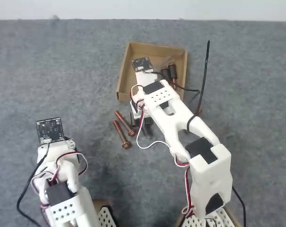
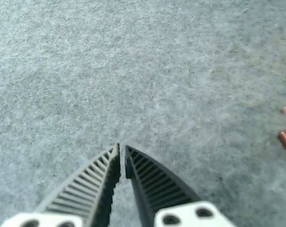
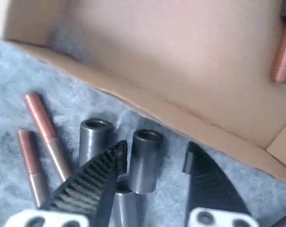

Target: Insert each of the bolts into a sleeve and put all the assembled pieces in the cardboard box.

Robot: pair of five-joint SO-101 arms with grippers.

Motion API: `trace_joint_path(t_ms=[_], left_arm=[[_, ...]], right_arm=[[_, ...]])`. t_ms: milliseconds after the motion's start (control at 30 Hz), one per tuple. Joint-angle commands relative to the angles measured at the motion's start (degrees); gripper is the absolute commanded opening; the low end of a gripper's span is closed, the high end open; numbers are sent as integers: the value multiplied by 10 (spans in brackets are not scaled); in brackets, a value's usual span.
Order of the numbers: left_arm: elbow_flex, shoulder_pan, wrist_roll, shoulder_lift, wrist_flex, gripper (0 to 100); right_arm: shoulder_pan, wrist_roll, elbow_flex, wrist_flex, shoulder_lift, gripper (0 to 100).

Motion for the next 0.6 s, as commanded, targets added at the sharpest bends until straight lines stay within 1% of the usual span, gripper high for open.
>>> trace_joint_path(t_ms=[0,200,400,467,533,567], left_arm=[[-6,-1,-4,-10,-11,13],[-6,-1,-4,-10,-18,13],[-6,-1,-4,-10,-18,13],[-6,-1,-4,-10,-18,13],[-6,-1,-4,-10,-18,13],[-6,-1,-4,-10,-18,13]], right_arm=[[5,10,-15,-11,-23,153],[8,11,-28,-7,28,149],[4,12,-27,-6,48,147],[6,12,-27,-6,47,111],[8,12,-27,-6,44,19],[8,12,-27,-5,44,0]])
